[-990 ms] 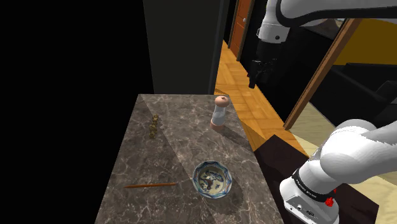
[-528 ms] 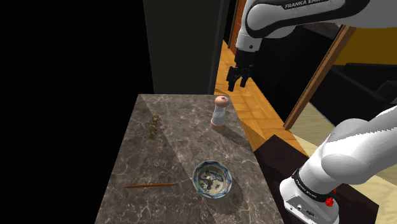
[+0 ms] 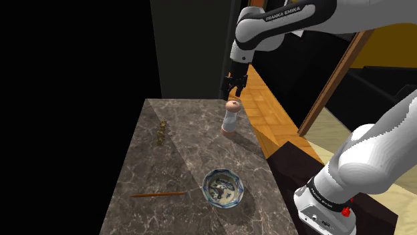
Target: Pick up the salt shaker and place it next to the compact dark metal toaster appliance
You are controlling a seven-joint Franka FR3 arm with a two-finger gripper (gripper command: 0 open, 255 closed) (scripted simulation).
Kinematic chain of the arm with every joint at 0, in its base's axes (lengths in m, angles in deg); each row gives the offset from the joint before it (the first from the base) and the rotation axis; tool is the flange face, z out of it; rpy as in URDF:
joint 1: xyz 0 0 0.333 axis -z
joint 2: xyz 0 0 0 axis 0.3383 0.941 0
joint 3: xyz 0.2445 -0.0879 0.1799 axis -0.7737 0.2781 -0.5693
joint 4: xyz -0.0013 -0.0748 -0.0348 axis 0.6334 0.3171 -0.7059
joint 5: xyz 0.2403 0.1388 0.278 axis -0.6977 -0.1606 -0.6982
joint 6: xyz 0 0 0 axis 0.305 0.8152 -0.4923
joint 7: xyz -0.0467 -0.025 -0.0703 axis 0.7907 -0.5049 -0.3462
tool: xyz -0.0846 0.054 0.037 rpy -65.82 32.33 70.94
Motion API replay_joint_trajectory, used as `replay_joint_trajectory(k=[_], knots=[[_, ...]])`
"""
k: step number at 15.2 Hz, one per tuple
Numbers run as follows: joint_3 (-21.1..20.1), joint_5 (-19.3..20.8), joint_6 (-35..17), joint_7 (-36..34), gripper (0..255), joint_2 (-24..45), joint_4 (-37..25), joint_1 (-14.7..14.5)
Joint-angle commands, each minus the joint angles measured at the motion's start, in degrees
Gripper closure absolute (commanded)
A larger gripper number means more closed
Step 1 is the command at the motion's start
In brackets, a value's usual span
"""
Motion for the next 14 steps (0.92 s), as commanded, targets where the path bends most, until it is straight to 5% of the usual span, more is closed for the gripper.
replay_joint_trajectory(k=[1, 13, 14], knots=[[-0.14, -0.3, -1.4, 0.13, 0, 0.6, 0.76, -0.16], [-0.46, -0.82, -4.93, 0.4, 0, 1.62, 3.26, -0.47], [-0.46, -0.82, -4.93, 0.4, 255, 1.62, 3.26, -0.47]])
